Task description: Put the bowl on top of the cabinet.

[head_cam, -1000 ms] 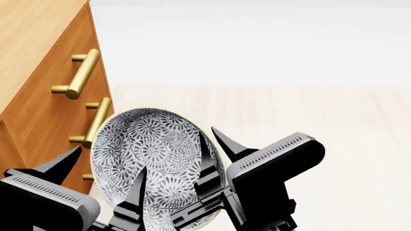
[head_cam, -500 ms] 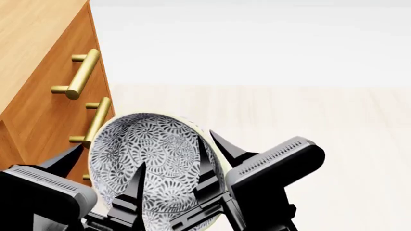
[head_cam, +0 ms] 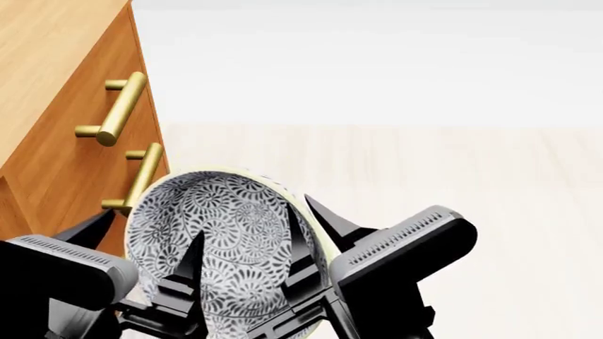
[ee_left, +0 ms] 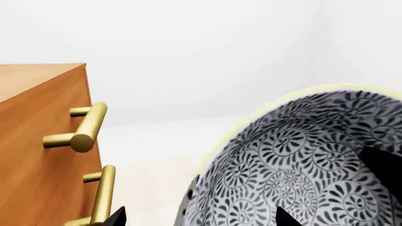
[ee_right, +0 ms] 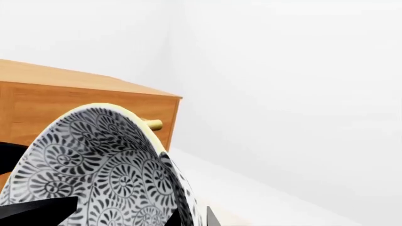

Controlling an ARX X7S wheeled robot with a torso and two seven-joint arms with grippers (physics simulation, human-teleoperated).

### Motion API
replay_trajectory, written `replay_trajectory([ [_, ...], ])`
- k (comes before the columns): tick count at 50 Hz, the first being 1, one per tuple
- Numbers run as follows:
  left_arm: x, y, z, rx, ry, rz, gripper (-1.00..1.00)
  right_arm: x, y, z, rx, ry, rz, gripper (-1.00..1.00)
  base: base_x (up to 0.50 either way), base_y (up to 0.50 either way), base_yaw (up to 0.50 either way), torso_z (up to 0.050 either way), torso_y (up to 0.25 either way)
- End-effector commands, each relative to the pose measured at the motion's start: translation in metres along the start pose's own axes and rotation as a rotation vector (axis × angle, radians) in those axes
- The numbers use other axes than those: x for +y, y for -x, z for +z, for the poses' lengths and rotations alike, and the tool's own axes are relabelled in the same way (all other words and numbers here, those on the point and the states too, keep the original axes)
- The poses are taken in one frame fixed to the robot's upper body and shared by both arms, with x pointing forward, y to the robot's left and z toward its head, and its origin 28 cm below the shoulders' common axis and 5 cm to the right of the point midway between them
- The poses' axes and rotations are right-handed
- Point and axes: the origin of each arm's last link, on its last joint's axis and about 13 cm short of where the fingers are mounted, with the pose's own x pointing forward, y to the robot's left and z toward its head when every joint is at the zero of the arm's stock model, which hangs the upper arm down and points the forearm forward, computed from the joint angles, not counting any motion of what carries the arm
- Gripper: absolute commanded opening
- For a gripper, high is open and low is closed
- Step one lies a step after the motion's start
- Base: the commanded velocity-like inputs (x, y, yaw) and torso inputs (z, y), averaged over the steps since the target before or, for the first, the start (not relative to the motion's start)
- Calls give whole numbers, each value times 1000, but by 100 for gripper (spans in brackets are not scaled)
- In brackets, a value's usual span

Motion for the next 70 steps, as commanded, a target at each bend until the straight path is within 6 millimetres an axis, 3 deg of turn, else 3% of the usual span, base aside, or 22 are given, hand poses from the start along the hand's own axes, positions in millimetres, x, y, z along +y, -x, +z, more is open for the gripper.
replay_trajectory([
  [1,4,-4,-3,4,0,29,100,-2,-1,1,-15,15,-6,-100,0,0,0,0,0],
  [21,6,-6,-7,11,-2,46,100,-2,-1,-1,-11,16,-7,-100,0,0,0,1,1],
  [22,7,-6,-7,8,-5,60,-100,-2,-1,0,-12,17,-7,-100,0,0,0,0,0],
  [48,7,-4,-7,6,-1,59,-100,-2,-1,0,-10,27,-12,-100,0,0,0,0,0],
  [59,5,-1,2,-64,17,101,-100,-5,-3,3,5,18,-45,-100,0,0,0,0,0],
  [60,5,-1,4,-81,26,114,-100,-5,-3,3,6,22,-39,100,0,0,0,0,0],
  [70,3,-7,11,-171,58,179,-100,-7,-2,0,36,15,-41,100,0,0,0,0,1],
])
